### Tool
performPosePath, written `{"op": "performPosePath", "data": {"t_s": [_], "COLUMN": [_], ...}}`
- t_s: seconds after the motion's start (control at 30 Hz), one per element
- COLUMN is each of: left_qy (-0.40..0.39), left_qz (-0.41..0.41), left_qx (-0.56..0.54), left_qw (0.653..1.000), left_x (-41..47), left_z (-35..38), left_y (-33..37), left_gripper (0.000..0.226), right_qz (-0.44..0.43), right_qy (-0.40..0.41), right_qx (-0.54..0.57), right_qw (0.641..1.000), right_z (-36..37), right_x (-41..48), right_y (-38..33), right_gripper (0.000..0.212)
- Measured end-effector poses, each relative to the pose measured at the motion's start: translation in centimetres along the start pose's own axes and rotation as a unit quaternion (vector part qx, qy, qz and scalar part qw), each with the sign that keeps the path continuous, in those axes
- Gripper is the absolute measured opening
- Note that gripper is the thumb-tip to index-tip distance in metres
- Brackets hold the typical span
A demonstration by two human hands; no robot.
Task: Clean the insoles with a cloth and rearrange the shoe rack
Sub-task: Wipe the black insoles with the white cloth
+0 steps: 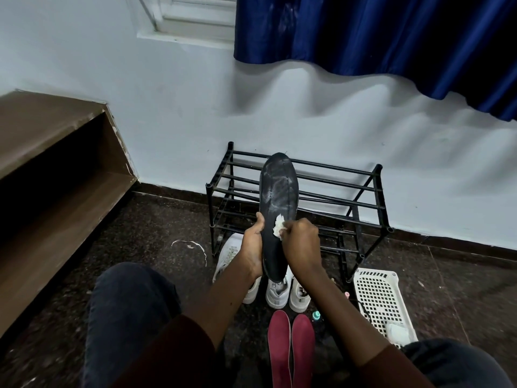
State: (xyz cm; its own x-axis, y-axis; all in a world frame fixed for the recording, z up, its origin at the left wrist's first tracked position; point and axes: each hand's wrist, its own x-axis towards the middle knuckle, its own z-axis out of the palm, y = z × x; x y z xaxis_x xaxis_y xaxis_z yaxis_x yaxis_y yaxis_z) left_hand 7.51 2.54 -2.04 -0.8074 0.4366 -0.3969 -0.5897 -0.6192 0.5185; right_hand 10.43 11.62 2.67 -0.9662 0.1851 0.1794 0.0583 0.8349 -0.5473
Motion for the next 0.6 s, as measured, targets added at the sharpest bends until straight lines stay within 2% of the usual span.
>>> {"op": "performPosePath", "data": {"t_s": [0.13,0.23,0.3,0.43,0.6], "left_qy": [0.032,0.031,0.021,0.004,-0.004], "left_qz": [0.022,0.02,0.013,-0.002,-0.004], "left_qx": [-0.015,-0.019,-0.024,-0.039,-0.023], "left_qw": [0.999,0.999,0.999,0.999,1.0], "left_x": [0.2,0.3,0.1,-0.2,-0.2], "left_z": [-0.4,-0.5,-0.4,-0.1,0.1], "left_y": [0.0,0.0,0.0,-0.4,-0.4], "left_gripper": [0.064,0.066,0.071,0.071,0.073], "right_qz": [-0.02,-0.023,-0.02,-0.043,-0.076], "right_qy": [-0.082,-0.106,-0.094,-0.029,-0.021], "right_qx": [0.02,0.04,0.051,0.001,-0.046], "right_qw": [0.996,0.993,0.994,0.999,0.996], "right_z": [0.0,-0.2,-0.4,-0.7,-0.2], "right_x": [-1.5,-1.9,-1.6,-0.1,0.4], "right_y": [0.4,0.5,0.5,0.3,-0.2], "right_gripper": [0.015,0.015,0.015,0.016,0.019]}}
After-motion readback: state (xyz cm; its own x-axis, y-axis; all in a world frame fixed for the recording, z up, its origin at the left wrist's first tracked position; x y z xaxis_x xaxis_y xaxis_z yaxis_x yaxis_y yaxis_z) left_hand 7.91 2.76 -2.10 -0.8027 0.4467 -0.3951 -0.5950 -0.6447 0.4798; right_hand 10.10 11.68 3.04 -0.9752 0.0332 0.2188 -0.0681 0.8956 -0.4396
